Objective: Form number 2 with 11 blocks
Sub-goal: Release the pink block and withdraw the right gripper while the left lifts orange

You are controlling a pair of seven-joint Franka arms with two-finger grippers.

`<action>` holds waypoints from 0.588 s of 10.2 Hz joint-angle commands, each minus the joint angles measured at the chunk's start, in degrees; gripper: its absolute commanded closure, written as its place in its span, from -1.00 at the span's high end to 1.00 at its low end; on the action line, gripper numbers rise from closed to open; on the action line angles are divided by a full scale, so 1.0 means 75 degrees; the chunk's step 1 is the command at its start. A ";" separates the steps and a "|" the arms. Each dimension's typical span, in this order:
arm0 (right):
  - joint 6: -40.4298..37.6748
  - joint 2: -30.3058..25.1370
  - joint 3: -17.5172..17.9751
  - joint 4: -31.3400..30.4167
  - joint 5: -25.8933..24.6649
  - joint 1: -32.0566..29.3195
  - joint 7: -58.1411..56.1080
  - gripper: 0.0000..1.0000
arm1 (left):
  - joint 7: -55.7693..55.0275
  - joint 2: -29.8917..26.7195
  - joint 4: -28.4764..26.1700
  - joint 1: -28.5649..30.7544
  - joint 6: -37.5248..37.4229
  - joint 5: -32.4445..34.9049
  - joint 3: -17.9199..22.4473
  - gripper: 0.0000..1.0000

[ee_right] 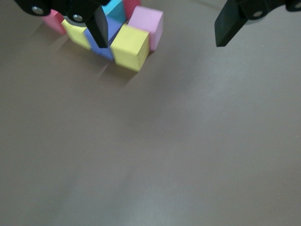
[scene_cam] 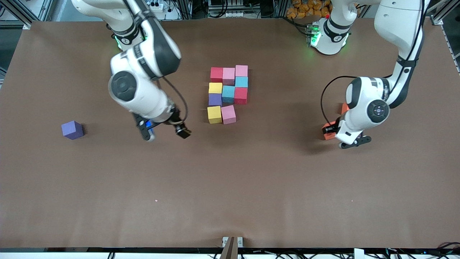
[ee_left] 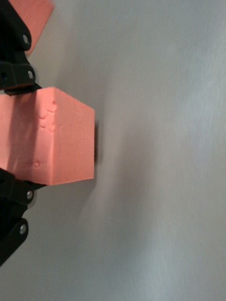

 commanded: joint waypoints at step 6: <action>-0.1933 -0.0656 0.0059 0.0191 -0.0068 -0.2475 -0.6643 1.00 | -0.5512 0.0061 0.1331 -0.0499 -0.0987 -0.0199 -0.0874 -0.44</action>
